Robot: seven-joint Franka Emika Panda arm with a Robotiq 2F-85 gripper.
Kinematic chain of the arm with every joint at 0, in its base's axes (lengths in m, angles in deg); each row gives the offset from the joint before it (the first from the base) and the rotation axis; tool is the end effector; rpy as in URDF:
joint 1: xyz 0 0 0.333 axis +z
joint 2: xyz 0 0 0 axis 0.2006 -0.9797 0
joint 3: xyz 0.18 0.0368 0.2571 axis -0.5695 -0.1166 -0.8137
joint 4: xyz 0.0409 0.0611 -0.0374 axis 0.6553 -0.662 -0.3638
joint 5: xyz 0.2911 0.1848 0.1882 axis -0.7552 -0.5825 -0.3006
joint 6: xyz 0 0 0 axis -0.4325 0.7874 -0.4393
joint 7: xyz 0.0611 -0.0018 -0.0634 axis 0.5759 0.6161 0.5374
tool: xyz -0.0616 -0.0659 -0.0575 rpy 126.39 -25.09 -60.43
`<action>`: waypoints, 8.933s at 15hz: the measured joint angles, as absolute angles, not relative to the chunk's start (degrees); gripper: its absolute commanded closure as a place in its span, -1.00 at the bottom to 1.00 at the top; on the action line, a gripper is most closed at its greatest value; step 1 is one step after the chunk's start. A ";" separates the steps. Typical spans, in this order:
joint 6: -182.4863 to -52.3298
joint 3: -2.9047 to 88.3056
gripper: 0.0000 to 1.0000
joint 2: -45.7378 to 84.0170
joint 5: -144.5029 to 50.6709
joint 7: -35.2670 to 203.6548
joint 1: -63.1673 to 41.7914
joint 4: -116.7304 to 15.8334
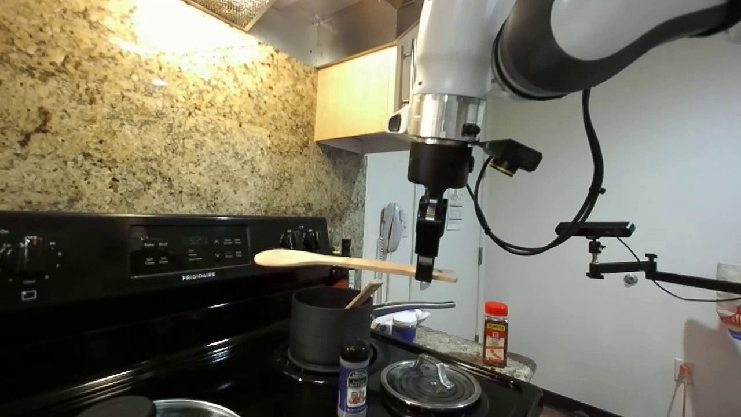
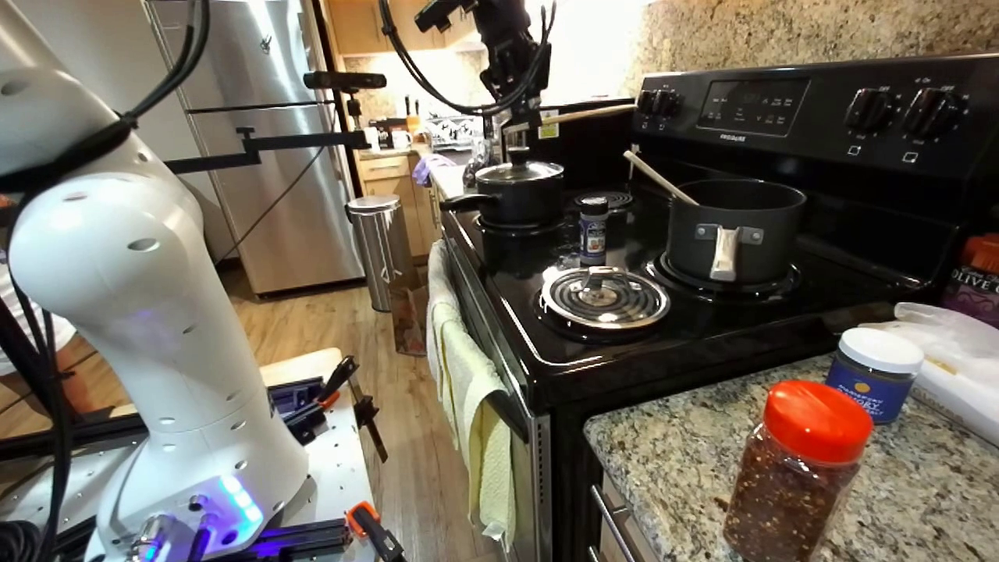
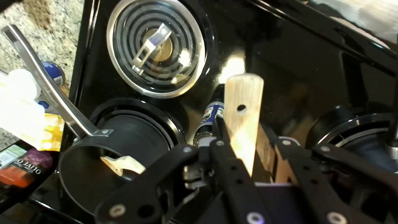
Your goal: Take the wooden spoon from the stove and put it in the pot
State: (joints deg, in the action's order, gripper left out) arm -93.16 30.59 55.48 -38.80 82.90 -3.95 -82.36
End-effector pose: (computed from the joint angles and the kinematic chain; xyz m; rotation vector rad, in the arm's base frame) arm 0.4463 0.1189 0.5449 2.9059 0.3280 0.2039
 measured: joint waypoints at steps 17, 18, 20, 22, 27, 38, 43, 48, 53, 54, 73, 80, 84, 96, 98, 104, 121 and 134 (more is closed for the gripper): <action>-79.36 36.82 0.46 59.30 -48.27 79.21 -8.71 -80.08; -79.32 37.26 0.46 59.22 -48.50 79.32 -9.02 -80.01; -79.32 37.07 0.46 59.21 -48.49 79.34 -9.10 -80.02; -79.32 36.54 0.87 59.21 -48.49 79.33 -9.08 -80.02; -79.17 36.57 0.87 59.18 -48.49 78.16 -9.49 -79.98; -72.95 41.95 0.87 47.73 -57.37 77.55 -11.63 -71.55; -71.12 42.19 0.46 41.68 -57.68 77.36 -12.02 -65.63; -71.06 42.29 0.87 41.04 -57.50 77.36 -12.16 -64.71; -69.94 43.02 0.87 40.09 -55.73 75.80 -13.20 -61.34; -68.17 43.22 0.87 39.22 -55.13 75.69 -13.63 -59.34; -35.02 42.47 0.87 9.81 -52.87 70.14 -11.95 -16.36; -34.31 42.47 0.46 6.82 -52.87 70.15 -11.96 -11.90; -34.31 42.47 0.87 6.83 -52.87 70.15 -11.95 -11.93; -41.04 42.81 0.87 4.76 -57.35 71.02 -14.83 -15.78; -42.08 42.81 0.87 4.37 -57.96 71.31 -15.26 -17.26; -45.41 42.79 0.87 3.76 -58.03 71.98 -15.36 -19.04; -51.93 42.50 -1.00 4.96 -58.50 75.45 -15.19 -19.08; -65.94 43.21 -1.00 28.67 -58.56 77.49 -15.12 -44.90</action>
State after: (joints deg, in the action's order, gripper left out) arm -65.94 43.21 28.67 -58.56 77.49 -15.12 -44.90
